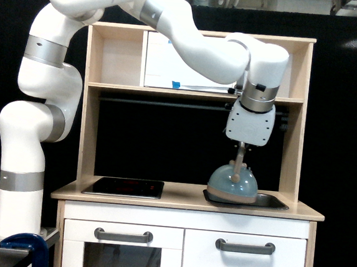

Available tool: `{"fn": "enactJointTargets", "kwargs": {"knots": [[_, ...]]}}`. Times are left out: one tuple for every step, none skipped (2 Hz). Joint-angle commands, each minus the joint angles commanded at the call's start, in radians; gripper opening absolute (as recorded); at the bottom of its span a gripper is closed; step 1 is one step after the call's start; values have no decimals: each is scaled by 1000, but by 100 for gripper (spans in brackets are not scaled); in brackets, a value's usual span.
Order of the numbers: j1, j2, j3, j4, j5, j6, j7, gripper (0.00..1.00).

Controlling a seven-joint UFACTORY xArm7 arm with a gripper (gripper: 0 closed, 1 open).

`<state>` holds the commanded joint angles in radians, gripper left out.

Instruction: Place the teapot on the stove

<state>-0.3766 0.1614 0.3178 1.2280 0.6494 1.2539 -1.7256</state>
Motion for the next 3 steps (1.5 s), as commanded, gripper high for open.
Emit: {"fn": "enactJointTargets", "kwargs": {"knots": [[29, -401, -43, -395, 111, 37, -64, 0], [118, -784, -127, -685, 135, 131, -28, 0], [236, -1021, -170, -873, 143, 134, 53, 0]]}}
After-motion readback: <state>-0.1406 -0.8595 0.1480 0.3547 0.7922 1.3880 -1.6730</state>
